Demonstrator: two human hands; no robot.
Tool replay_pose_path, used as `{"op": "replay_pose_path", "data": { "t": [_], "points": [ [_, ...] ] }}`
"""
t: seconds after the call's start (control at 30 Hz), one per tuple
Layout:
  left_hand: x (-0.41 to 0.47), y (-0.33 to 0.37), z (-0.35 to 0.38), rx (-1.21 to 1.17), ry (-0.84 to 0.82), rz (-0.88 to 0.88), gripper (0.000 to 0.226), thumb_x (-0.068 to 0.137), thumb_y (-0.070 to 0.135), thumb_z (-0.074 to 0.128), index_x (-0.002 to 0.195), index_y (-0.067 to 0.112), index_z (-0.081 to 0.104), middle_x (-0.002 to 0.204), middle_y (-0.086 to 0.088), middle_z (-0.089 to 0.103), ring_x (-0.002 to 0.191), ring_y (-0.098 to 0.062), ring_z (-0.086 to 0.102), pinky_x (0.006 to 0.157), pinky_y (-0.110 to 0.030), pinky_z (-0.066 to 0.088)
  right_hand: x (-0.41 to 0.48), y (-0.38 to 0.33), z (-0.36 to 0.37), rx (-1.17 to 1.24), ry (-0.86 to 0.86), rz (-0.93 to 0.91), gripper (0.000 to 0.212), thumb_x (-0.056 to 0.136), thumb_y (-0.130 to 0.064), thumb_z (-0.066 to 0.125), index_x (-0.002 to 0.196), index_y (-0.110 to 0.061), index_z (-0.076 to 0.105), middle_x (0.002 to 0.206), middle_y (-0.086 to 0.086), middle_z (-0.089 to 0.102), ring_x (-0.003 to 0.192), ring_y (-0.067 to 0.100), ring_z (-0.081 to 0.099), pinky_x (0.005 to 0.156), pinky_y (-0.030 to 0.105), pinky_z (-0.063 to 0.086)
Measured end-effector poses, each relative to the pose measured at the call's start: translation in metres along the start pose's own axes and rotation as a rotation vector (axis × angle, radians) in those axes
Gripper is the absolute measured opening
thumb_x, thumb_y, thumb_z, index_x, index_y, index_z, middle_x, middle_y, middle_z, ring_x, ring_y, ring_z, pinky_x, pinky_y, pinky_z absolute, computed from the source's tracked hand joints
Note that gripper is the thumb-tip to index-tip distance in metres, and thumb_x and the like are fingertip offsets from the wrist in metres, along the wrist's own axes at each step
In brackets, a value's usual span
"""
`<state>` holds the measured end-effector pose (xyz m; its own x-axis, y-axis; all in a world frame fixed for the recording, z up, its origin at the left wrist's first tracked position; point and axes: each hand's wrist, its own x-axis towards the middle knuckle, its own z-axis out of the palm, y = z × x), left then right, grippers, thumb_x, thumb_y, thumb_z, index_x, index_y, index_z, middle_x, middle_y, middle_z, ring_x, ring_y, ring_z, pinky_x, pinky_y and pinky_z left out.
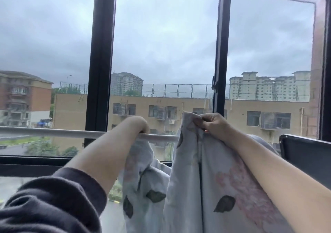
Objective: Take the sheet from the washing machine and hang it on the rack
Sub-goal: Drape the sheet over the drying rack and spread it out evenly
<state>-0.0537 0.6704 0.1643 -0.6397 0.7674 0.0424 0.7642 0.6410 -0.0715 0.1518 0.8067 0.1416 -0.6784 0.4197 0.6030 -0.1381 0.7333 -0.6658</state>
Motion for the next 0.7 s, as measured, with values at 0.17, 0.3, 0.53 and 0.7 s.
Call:
{"op": "replay_pose_path", "data": {
  "t": [0.17,0.3,0.53,0.7],
  "points": [
    [-0.036,0.007,-0.003,-0.265,0.057,0.335,0.042,0.098,0.05,0.036,0.108,0.02,0.065,0.094,0.004,0.069,0.082,-0.012,0.065,0.083,-0.031,0.046,-0.005,-0.002,-0.004,-0.022,-0.021,0.004,0.029,0.091,-0.024,0.062,0.064,-0.019,0.071,0.067,-0.001,0.055,0.069,0.013,0.046,0.068,0.027,0.037],
    [-0.07,-0.011,0.001,-0.138,0.02,0.398,0.059,0.092,0.067,0.024,0.12,0.029,0.059,0.091,0.012,0.067,0.091,-0.009,0.061,0.093,-0.034,0.042,-0.01,-0.005,-0.007,-0.049,-0.041,0.021,0.02,0.087,-0.035,0.063,0.08,-0.019,0.074,0.08,0.004,0.062,0.077,0.017,0.052,0.077,0.035,0.042],
    [-0.075,-0.021,0.01,-0.111,0.159,0.497,0.044,0.092,0.056,0.043,0.092,0.018,0.063,0.088,0.001,0.068,0.075,-0.012,0.061,0.064,-0.021,0.045,-0.012,-0.009,-0.003,-0.109,-0.032,0.014,0.022,0.091,-0.028,0.062,0.08,-0.013,0.073,0.076,0.003,0.063,0.074,0.013,0.052,0.075,0.031,0.043],
    [-0.072,0.024,0.031,-0.038,0.411,0.52,0.04,0.098,0.046,0.036,0.097,0.012,0.058,0.092,0.002,0.068,0.08,-0.019,0.063,0.07,-0.031,0.051,-0.016,-0.008,0.001,-0.38,-0.072,-0.052,0.025,0.091,-0.04,0.054,0.068,-0.03,0.058,0.064,-0.009,0.053,0.066,0.009,0.048,0.07,0.033,0.04]
  ]
}}
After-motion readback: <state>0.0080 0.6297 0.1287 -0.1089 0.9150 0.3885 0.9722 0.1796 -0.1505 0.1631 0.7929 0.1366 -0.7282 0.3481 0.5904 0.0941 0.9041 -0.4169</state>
